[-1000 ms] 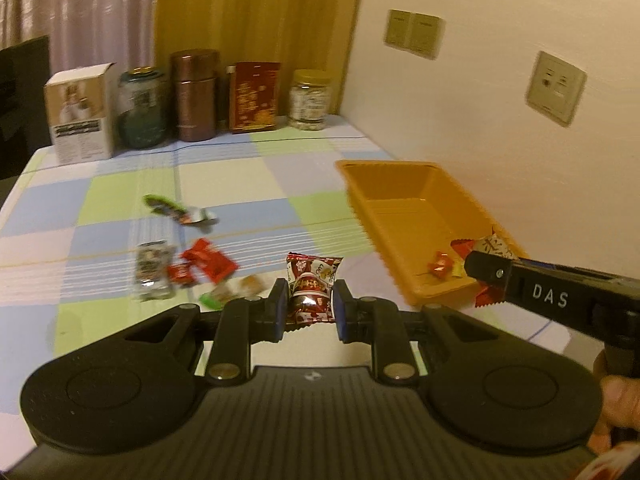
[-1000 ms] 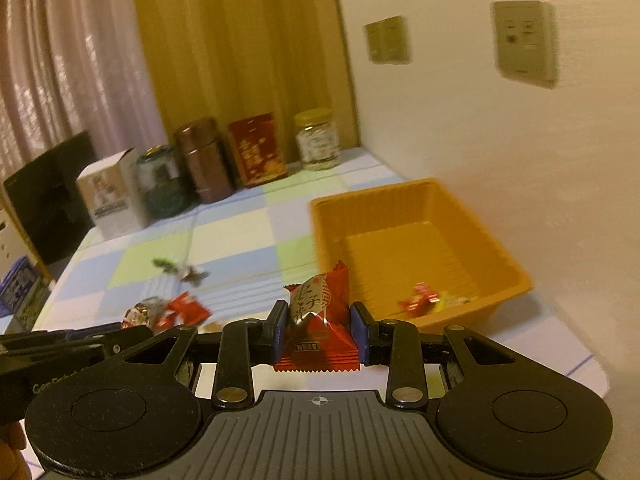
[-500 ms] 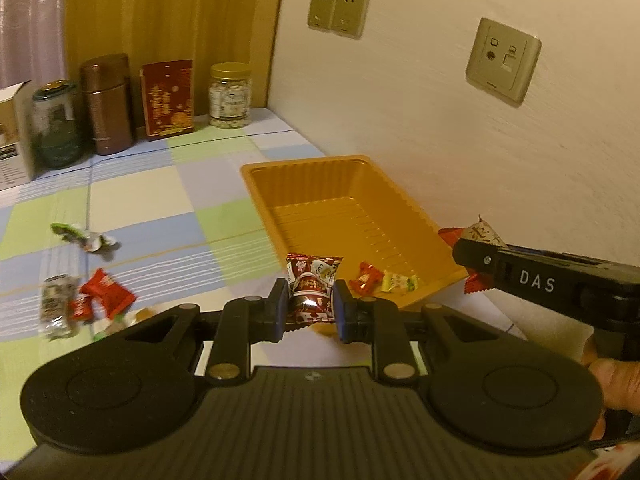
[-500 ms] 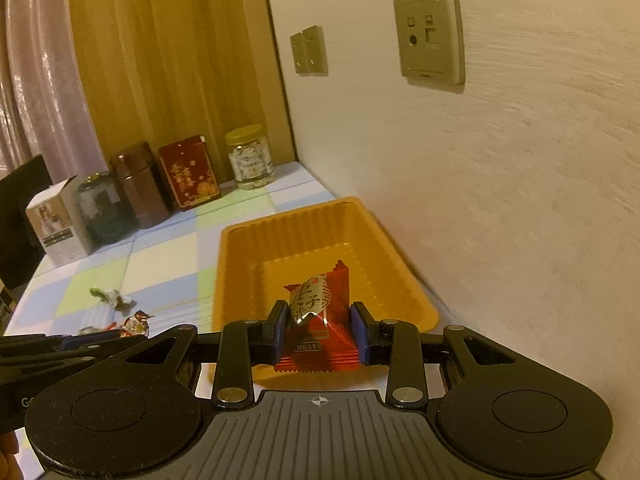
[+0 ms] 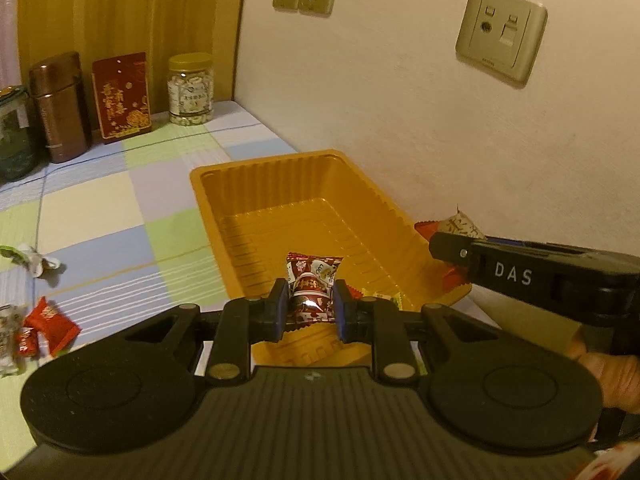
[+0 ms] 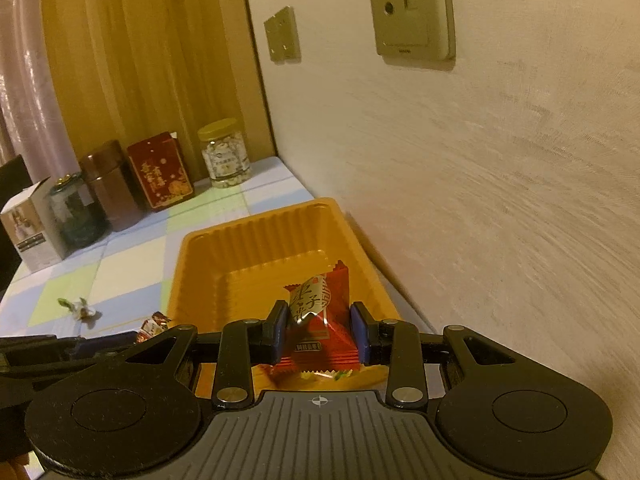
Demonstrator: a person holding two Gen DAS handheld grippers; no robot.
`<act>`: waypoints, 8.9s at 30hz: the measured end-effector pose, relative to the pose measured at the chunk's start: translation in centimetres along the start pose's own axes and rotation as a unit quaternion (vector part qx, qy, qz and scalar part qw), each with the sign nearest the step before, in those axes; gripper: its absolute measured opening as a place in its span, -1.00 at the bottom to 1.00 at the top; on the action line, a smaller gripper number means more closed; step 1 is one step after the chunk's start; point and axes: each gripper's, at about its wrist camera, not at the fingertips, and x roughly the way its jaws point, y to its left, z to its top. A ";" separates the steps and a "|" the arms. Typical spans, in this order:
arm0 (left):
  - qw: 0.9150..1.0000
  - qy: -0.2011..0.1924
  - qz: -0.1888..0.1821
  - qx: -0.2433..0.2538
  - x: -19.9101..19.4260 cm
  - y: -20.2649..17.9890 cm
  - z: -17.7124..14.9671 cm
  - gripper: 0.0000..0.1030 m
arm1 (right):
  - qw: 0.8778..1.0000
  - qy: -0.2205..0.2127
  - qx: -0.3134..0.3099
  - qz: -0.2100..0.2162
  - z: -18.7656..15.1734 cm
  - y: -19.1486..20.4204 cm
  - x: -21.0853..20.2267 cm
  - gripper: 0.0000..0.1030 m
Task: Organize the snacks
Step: 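Carry both held snacks over the orange tray, then open both grippers to drop the snacks into the tray, then move both grippers back toward the remaining snacks, then grasp the small clear cookie packet with the right gripper while the left grasps the clear nut-bar packet, then carry both clear packets over the orange tray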
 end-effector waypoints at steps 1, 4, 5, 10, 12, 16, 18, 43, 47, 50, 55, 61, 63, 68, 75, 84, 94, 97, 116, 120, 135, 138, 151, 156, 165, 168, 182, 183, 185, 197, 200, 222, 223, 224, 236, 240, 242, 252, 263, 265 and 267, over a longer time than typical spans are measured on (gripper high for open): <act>1.000 0.002 0.000 0.001 0.4 -0.1 0.0 -0.60 | 1.000 0.002 0.002 0.000 0.0 -0.2 0.3 -0.34; 1.000 0.005 -0.001 0.002 1.2 0.0 0.1 -0.60 | 1.000 0.004 0.003 -0.001 -0.1 -0.5 0.8 -0.34; 1.000 0.005 -0.002 0.002 1.5 0.0 0.2 -0.60 | 1.000 0.005 0.003 -0.001 0.0 -0.6 1.0 -0.34; 1.000 0.010 -0.001 0.012 2.7 0.2 0.3 -0.44 | 1.000 0.011 0.007 -0.001 -0.2 -0.7 1.8 -0.34; 1.000 0.007 0.010 0.015 2.6 0.6 0.1 -0.39 | 1.000 0.012 0.009 0.000 -0.2 -0.7 2.0 -0.34; 1.000 0.002 0.025 0.008 1.6 1.6 -0.5 -0.39 | 1.000 0.015 0.011 0.002 -0.3 -0.8 2.2 -0.34; 1.000 0.002 0.031 0.001 1.0 2.1 -0.9 -0.39 | 1.000 0.017 0.015 0.004 -0.4 -0.8 2.4 -0.34; 0.998 -0.006 0.058 -0.034 -2.0 4.0 -2.4 -0.28 | 0.996 0.008 0.065 0.060 -0.5 -0.9 3.0 0.39; 0.997 -0.006 0.061 -0.044 -3.4 4.1 -3.0 -0.27 | 0.996 0.015 0.071 0.051 -1.3 -0.9 1.3 0.39; 0.997 -0.009 0.064 -0.050 -4.7 4.0 -3.3 -0.24 | 0.996 0.020 0.070 0.050 -1.8 -0.5 -0.2 0.39; 0.996 -0.018 0.068 -0.058 -7.3 3.8 -3.6 -0.16 | 0.997 0.019 0.066 0.046 -2.5 0.4 -2.9 0.39; 0.995 -0.028 0.069 -0.062 -10.5 3.4 -4.3 -0.12 | 0.997 0.017 0.055 0.043 -2.9 2.1 -5.9 0.39; 0.995 -0.031 0.070 -0.064 -11.4 3.4 -4.5 -0.10 | 0.998 0.015 0.048 0.044 -3.0 2.9 -6.8 0.39; 0.994 -0.038 0.074 -0.066 -13.7 3.7 -5.1 -0.06 | 0.998 0.015 0.039 0.048 -3.7 4.5 -8.7 0.39; 0.993 -0.049 0.083 -0.073 -15.9 4.6 -5.8 0.00 | 0.998 0.016 0.022 0.054 -4.4 6.4 -10.1 0.39; 0.990 -0.055 0.098 -0.087 -17.7 6.7 -6.9 0.06 | 0.998 0.019 0.007 0.066 -4.9 8.5 -10.6 0.39; 0.983 -0.052 0.136 -0.112 -19.2 10.7 -8.6 0.13 | 0.994 0.032 -0.016 0.099 -5.7 12.4 -9.3 0.39; 0.980 -0.051 0.148 -0.122 -19.5 12.1 -9.1 0.13 | 0.993 0.036 -0.026 0.111 -6.0 13.6 -8.6 0.39; 0.974 -0.024 0.185 -0.124 -16.1 20.4 -9.3 0.14 | 0.983 0.060 -0.056 0.162 -7.8 19.2 -0.7 -0.02; 0.976 -0.016 0.184 -0.112 -14.1 22.2 -8.8 0.14 | 0.980 0.076 -0.062 0.170 -8.5 20.4 2.3 -0.16; 0.979 0.008 0.167 -0.119 -7.3 27.7 -9.1 0.15 | 0.976 0.140 -0.006 0.167 -9.6 22.8 12.3 -0.23; 0.978 0.009 0.163 -0.130 -6.7 28.3 -9.0 0.23 | 0.978 0.127 -0.009 0.162 -9.4 23.3 13.0 -0.22; 0.979 0.022 0.160 -0.127 -4.4 28.8 -8.7 0.28 | 0.982 0.092 -0.124 0.111 -10.7 25.8 13.5 -0.60; 0.980 0.011 0.144 -0.140 -3.5 28.9 -8.5 0.26 | 0.985 0.091 -0.096 0.107 -10.3 24.8 13.2 -0.60; 0.981 0.018 0.158 -0.111 -0.7 28.7 -7.7 -0.06 | 0.986 0.094 -0.086 0.105 -10.2 24.5 13.1 -0.60; 0.981 0.028 0.164 -0.100 -0.1 28.5 -7.8 -0.22 | 0.986 0.094 -0.085 0.105 -10.1 24.5 13.2 -0.60; 0.982 0.037 0.182 -0.046 0.5 27.5 -8.0 -0.26 | 0.986 0.095 -0.086 0.107 -10.1 24.4 13.3 -0.60; 0.982 0.038 0.181 -0.049 0.4 27.5 -8.0 -0.28 | 0.986 0.094 -0.087 0.107 -10.1 24.5 13.3 -0.60; 0.981 0.039 0.181 -0.056 0.2 27.6 -8.0 -0.34 | 0.986 0.094 -0.088 0.107 -10.1 24.5 13.2 -0.60; 0.978 0.024 0.176 -0.109 -4.3 26.0 -9.2 -0.35 | 0.987 0.080 -0.092 0.107 -9.8 23.6 10.0 -0.60; 0.979 0.017 0.171 -0.113 -5.7 24.6 -9.2 -0.35 | 0.987 0.083 -0.088 0.105 -10.0 22.9 8.4 -0.60; 0.982 -0.019 0.140 -0.124 -15.8 12.9 -9.1 -0.35 | 0.994 0.036 -0.052 0.094 -7.8 16.7 -5.1 -0.60; 0.983 -0.021 0.138 -0.121 -16.0 12.3 -8.9 -0.35 | 0.994 0.034 -0.050 0.093 -7.7 16.4 -5.5 -0.60; 0.984 -0.022 0.135 -0.118 -16.1 11.8 -8.8 -0.35 | 0.994 0.032 -0.049 0.091 -7.6 16.1 -5.9 -0.60; 0.990 -0.033 0.103 -0.086 -16.2 7.2 -7.1 -0.35 | 0.998 0.007 -0.028 0.063 -6.6 11.9 -8.7 -0.60; 0.992 -0.030 0.094 -0.078 -15.7 6.0 -6.7 -0.35 | 0.998 0.004 -0.018 0.053 -6.3 10.4 -9.0 -0.60; 0.993 -0.028 0.089 -0.073 -15.2 5.5 -6.4 -0.35 | 0.999 0.001 -0.012 0.049 -6.1 9.8 -9.0 -0.60; 0.997 -0.019 0.062 -0.048 -12.2 2.3 -4.6 -0.35 | 1.000 -0.007 0.018 0.022 -4.9 5.5 -8.5 -0.60; 0.999 -0.008 0.035 -0.027 -7.6 -0.3 -2.1 -0.35 | 1.000 -0.011 0.029 0.007 -2.7 2.1 -6.0 -0.60; 0.999 -0.005 0.031 -0.025 -6.7 -0.6 -1.6 -0.35 | 1.000 -0.012 0.027 0.007 -2.2 1.7 -5.5 -0.60; 0.999 -0.003 0.027 -0.024 -5.8 -0.9 -1.2 -0.35 | 1.000 -0.013 0.026 0.008 -1.6 1.3 -4.9 -0.60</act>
